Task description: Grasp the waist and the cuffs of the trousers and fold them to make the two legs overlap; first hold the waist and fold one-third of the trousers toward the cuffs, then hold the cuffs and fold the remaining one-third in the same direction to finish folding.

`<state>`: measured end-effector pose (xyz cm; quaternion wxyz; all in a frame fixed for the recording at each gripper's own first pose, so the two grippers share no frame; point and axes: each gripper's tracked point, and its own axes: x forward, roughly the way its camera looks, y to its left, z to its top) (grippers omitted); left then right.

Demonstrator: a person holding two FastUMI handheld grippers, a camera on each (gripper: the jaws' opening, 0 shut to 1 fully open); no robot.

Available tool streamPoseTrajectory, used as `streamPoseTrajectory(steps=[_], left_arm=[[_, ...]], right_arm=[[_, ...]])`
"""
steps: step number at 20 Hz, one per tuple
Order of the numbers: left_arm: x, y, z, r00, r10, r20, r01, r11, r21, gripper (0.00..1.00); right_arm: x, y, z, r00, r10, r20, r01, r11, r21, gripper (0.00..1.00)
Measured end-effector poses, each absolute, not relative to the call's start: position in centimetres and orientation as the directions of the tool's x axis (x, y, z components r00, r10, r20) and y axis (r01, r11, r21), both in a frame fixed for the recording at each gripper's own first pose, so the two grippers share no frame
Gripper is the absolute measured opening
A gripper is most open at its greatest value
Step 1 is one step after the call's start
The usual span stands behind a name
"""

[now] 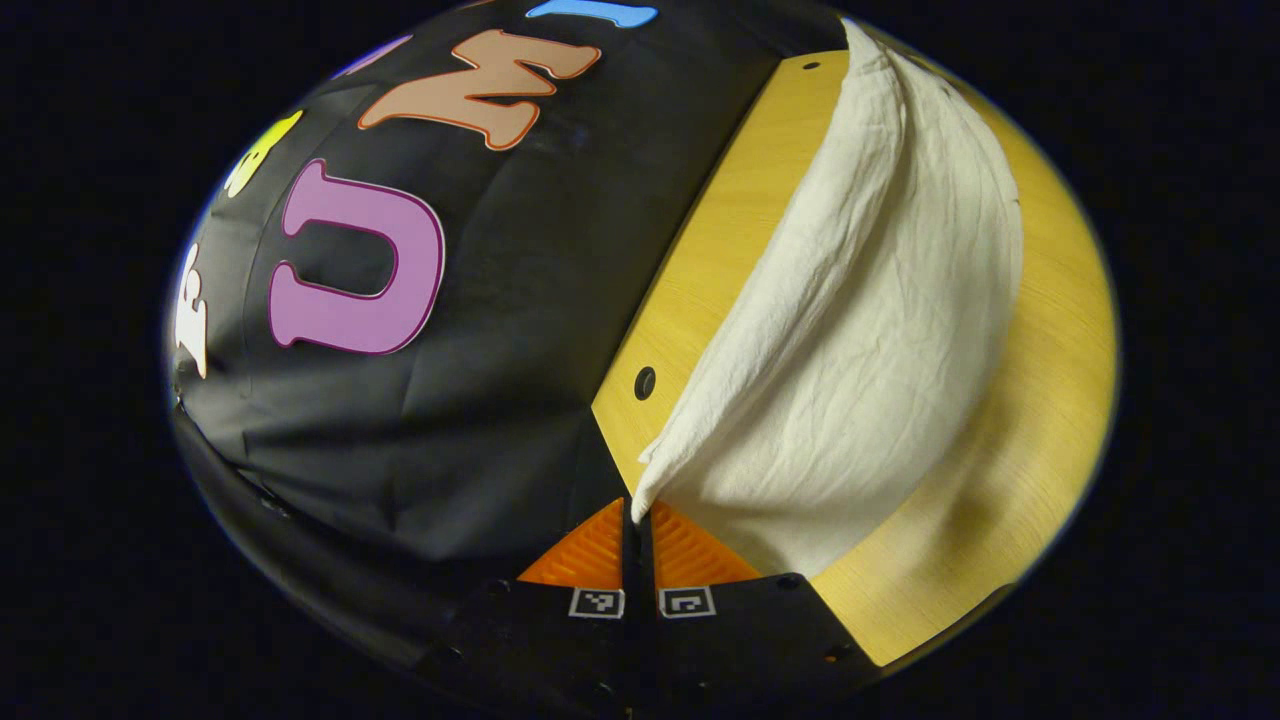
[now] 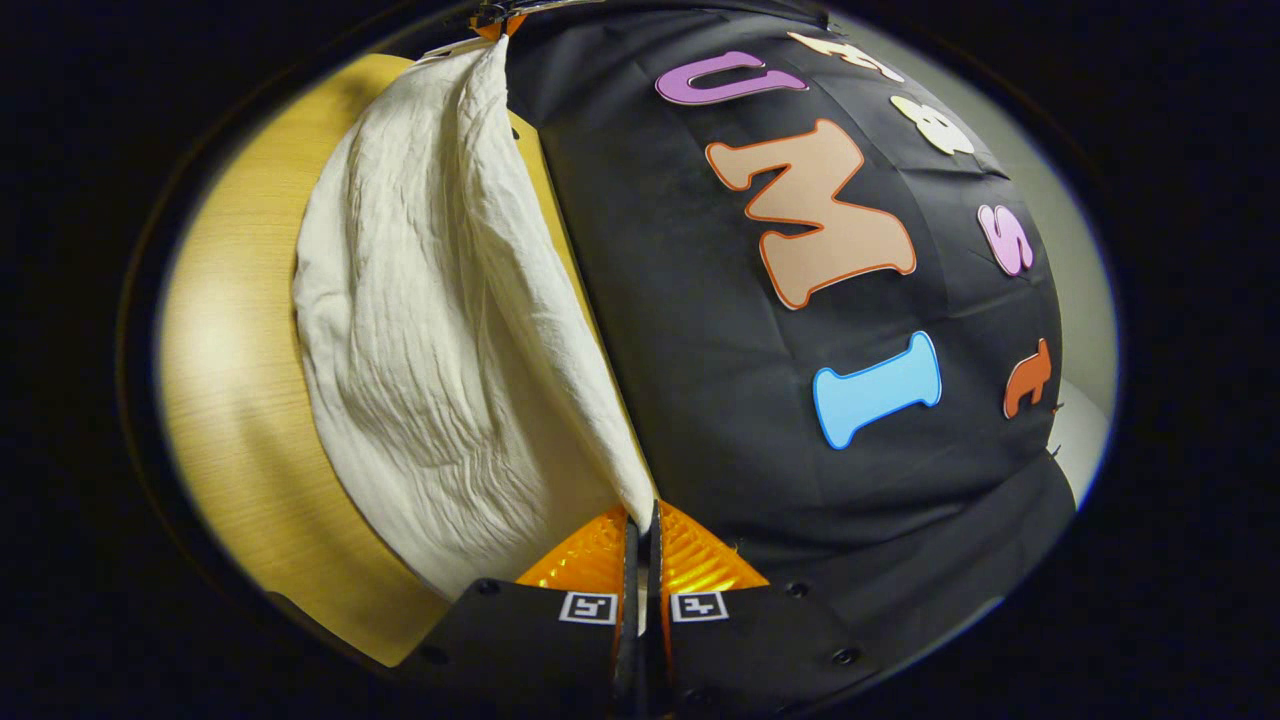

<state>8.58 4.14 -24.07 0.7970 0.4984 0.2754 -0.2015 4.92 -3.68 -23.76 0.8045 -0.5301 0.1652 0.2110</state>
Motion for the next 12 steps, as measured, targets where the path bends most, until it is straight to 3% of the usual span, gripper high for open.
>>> streamPoseTrajectory(steps=[7,12], left_arm=[[14.1,1.7,-27.9,0.773,-0.097,-0.627,0.604,0.416,0.68,0.0],[15.7,-0.5,-32.7,0.744,-0.126,-0.656,0.635,0.44,0.635,0.0]], right_arm=[[8.8,-2.8,-28.0,0.855,0.074,-0.512,-0.502,0.361,-0.786,0.03],[9.9,-1.8,-33.5,0.822,0.022,-0.57,-0.538,0.359,-0.762,0.08]])
